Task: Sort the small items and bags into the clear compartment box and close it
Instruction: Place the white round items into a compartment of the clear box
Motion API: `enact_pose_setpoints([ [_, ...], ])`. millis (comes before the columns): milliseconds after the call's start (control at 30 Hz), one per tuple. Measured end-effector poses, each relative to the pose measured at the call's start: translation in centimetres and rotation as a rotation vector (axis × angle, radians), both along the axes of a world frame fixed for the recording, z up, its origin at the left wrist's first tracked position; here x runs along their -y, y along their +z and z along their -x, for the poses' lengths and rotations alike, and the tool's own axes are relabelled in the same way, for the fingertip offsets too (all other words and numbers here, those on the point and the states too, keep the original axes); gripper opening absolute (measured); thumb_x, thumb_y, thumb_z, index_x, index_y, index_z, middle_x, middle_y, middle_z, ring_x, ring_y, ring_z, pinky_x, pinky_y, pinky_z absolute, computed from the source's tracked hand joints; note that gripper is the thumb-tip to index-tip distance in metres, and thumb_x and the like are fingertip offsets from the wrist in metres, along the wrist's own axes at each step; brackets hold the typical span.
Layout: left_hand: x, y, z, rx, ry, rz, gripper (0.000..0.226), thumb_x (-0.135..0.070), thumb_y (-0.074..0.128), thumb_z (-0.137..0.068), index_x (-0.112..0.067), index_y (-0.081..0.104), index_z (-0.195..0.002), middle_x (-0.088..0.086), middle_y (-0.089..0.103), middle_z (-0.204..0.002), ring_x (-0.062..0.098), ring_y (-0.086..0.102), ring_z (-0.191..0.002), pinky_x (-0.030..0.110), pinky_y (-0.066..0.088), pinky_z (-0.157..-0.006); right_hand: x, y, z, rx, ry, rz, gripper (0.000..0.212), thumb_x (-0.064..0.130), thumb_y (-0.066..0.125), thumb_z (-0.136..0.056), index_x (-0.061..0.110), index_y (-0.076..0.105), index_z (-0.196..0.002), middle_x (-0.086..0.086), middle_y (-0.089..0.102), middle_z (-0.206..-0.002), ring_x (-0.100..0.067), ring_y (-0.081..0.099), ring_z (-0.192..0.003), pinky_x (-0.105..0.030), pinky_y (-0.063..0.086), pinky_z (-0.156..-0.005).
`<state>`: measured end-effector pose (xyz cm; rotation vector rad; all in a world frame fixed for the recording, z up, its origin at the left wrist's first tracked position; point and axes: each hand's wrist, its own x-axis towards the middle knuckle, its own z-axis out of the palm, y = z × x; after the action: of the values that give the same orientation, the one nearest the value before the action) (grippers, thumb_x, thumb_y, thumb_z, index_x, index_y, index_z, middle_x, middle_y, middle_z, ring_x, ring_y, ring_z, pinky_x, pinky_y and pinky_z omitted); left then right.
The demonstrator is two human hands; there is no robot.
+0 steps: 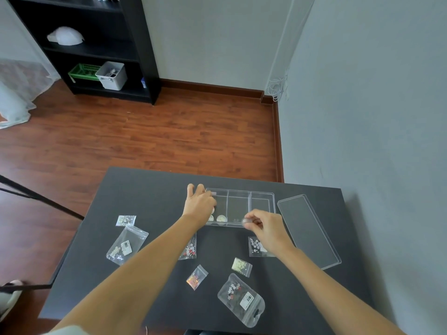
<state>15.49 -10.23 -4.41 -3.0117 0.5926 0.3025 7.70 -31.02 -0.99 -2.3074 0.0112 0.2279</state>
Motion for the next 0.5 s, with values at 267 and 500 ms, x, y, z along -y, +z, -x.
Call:
enact_pose_setpoints([
  [267,-1.8,0.6,2.3,0.168,0.309,0.302,0.03,-0.023,0.057,-0.09,-0.028,0.063,-0.119,-0.003,0.063,-0.115,0.025,0.056,-0.106,0.044,0.021,-0.104,-1.5,1.3,-2.3,0.065,0.044,0.047,0.011,0.018,0.073,-0.083,0.015,0.074,-0.093,-0.002,0.07,-0.087,-0.012,0.065,-0.079,-0.026,0.054,-0.078],
  [500,-2.0,1.4,3.8,-0.041,0.528,0.388,0.029,-0.025,0.043,-0.094,-0.019,0.069,-0.081,0.003,0.068,-0.067,0.025,0.056,-0.068,0.035,0.024,-0.09,-5.3,1.2,-5.9,0.035,0.193,0.194,0.018,0.021,0.066,-0.088,0.012,0.071,-0.102,-0.007,0.072,-0.092,-0.02,0.051,-0.096,-0.031,0.043,-0.079],
])
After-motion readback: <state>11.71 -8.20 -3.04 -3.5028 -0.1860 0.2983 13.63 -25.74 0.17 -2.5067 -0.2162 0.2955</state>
